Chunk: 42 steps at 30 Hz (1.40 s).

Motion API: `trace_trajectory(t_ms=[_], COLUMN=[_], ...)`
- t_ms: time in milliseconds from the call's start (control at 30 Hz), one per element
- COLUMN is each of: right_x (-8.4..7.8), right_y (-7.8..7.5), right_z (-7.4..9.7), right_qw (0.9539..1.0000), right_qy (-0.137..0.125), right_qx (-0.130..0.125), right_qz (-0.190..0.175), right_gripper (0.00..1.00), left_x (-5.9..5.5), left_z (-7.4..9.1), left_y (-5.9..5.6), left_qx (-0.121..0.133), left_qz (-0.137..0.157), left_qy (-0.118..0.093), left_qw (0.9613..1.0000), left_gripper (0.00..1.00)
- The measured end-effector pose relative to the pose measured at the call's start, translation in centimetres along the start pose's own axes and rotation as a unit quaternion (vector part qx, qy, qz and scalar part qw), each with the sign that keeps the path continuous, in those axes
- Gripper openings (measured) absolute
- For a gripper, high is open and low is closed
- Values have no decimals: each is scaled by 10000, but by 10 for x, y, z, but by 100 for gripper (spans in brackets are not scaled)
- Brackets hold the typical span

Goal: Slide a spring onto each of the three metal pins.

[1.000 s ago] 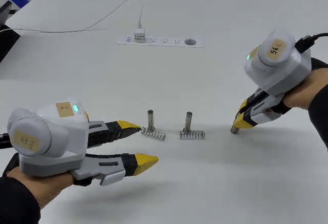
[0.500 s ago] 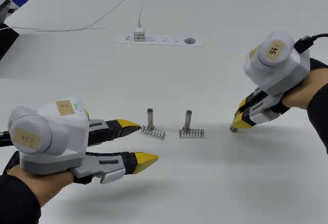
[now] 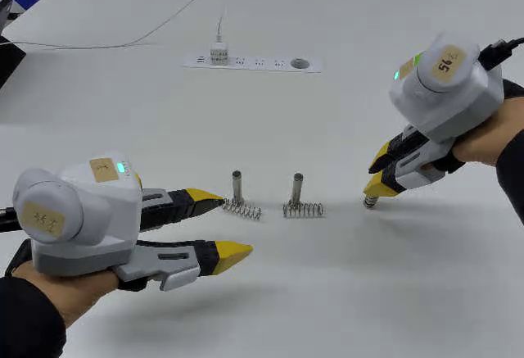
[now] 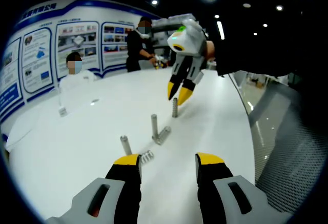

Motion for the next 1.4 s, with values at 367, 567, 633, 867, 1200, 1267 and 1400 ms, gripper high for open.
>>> trace_trajectory(t_ms=[367, 567, 633, 867, 1200, 1267, 1400], right_x=[21, 29, 30, 33, 31, 30, 28], right_y=[13, 19, 20, 22, 21, 22, 19], right_z=[-12, -24, -28, -41, -61, -62, -67], right_qw=[9990, 9975, 9971, 9954, 9936, 9934, 9930], right_qy=[-143, -141, -139, -118, 9, 12, 48], right_qx=[223, 377, 417, 531, 617, 641, 661], right_qz=[366, 583, 627, 794, 949, 951, 973], right_gripper=[20, 18, 18, 15, 13, 13, 12], left_x=[0, 0, 0, 0, 0, 0, 0], left_z=[0, 0, 0, -1, -3, -2, -2], left_y=[0, -1, -1, -1, -2, -1, -1], left_qx=[1, -2, -4, -15, -44, -36, -35], left_qz=[-11, -5, -8, -9, -19, -14, -17], left_qy=[1, 4, 5, 28, 43, 44, 53], left_qw=[10000, 10000, 10000, 10000, 10000, 10000, 10000], left_gripper=[42, 42, 42, 41, 41, 41, 41])
Point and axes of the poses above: the centre of the closed fingertips' face, and the gripper's own axes: z roughly backward along the fingers, y roughly to its left, x roughly out of its top, the point moved 9 cm from there along z, roughly backward along the fingers, and after that the axes turned 5 degrees about z, right-handed, at the moved point
